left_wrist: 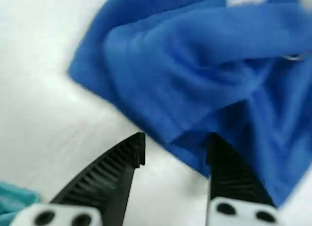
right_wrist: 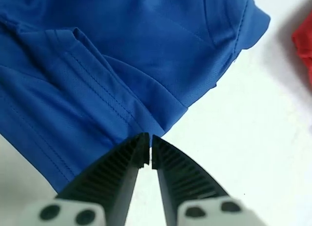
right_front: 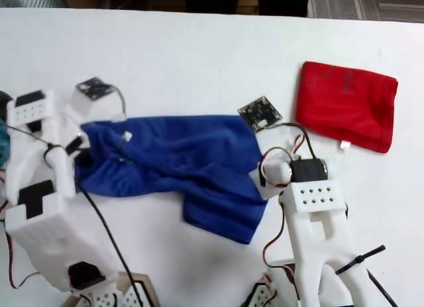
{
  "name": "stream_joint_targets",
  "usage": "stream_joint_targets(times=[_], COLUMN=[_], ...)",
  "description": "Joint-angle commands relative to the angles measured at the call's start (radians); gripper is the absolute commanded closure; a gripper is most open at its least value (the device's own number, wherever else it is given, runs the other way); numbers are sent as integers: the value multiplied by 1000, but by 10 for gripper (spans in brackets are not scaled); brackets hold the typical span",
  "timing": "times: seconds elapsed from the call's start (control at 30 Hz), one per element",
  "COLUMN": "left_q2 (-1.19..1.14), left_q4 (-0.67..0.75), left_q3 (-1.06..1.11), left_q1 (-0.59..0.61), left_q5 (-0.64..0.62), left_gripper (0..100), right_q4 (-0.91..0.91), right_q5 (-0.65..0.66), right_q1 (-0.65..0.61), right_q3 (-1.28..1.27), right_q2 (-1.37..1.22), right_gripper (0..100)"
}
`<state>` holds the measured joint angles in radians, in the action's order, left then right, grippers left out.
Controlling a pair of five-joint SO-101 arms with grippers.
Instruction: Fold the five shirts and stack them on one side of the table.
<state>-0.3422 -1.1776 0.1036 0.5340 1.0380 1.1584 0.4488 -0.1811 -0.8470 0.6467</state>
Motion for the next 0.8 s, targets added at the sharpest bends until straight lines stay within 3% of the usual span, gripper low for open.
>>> stream_joint_targets(times=[0.0,0.3,0.57,0.67,0.77], left_q2=[9,17,18,14,8], left_q4=[149,192,-189,-319,-387], left_q3=[48,-35,-325,-479,-567], left_q1=[20,15,5,-5,-58], left_q5=[-15,-127,-38,-55,-183], left_gripper=[783,783,783,783,783], right_q4=[4,4,5,5,5], right_q5=[-3,-3,-3,-3,-3], right_q1=[12,12,12,12,12], right_q3=[12,12,12,12,12], right_q2=[41,41,42,42,42], right_gripper=[974,974,974,975,977])
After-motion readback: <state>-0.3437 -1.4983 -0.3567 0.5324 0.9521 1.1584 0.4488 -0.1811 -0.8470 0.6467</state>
